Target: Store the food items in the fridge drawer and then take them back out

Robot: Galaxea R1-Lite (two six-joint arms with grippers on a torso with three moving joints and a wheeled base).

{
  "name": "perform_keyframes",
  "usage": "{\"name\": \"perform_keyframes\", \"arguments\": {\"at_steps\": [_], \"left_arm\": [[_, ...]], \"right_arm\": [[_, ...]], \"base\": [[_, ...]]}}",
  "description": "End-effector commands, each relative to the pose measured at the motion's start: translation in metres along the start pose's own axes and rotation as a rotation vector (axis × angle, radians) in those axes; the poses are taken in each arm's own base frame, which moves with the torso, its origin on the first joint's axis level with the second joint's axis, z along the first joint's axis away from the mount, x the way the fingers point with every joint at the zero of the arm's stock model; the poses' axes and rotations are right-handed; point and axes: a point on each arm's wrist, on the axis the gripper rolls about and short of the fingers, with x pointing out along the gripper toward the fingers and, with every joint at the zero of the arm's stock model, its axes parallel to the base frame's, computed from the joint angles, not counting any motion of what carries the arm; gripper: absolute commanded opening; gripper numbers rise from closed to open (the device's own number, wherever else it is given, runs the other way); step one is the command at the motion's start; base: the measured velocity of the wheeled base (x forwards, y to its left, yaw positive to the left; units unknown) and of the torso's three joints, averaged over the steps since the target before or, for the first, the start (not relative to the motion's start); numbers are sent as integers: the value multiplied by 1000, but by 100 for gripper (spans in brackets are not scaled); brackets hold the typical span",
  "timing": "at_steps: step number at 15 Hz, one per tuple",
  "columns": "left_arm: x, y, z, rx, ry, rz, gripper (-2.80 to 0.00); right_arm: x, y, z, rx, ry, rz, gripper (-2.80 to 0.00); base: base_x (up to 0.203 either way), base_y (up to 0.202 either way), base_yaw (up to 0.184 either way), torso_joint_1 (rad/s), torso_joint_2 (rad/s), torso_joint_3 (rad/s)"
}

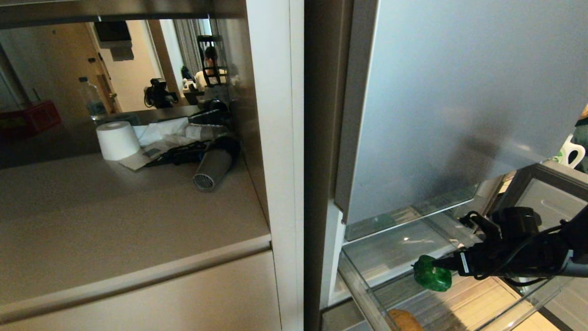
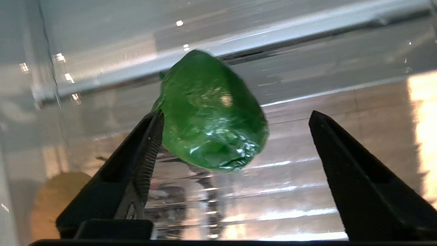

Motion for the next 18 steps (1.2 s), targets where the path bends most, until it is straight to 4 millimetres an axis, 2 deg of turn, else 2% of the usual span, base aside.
{"name": "perform_keyframes", "arguments": {"at_steps": [1,11,18], "left_arm": [[0,0,0,0,0,0,-280],[0,0,0,0,0,0,-280],[0,0,0,0,0,0,-280]], "right_arm": [[6,1,-3,-37,16,11,0],[35,17,2,-88,101,24,0],[38,16,-1,-86,115,19,0]], "base": [[0,0,0,0,0,0],[0,0,0,0,0,0],[0,0,0,0,0,0]]}}
